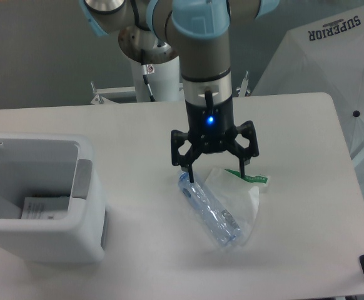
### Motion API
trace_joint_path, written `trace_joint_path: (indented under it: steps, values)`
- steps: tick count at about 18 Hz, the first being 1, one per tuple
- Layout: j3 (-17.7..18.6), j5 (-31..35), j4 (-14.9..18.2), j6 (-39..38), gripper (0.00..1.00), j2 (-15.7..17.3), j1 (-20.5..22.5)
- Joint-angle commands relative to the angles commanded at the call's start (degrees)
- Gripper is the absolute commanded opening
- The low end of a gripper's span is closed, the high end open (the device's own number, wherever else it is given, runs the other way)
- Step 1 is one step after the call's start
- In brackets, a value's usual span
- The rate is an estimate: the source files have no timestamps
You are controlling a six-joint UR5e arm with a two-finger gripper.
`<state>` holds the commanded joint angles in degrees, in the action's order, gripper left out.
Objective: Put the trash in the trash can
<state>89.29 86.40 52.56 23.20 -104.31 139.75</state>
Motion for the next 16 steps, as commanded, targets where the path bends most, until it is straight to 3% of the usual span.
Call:
trace_joint_path:
  steps: [6,16]
  values:
    - [4.13,0.0,-1.23,-2.99,1.0,-3.69,-1.32]
    - [0.28,0.35,-1.14,-9.66,1.0,-13.19,0.79]
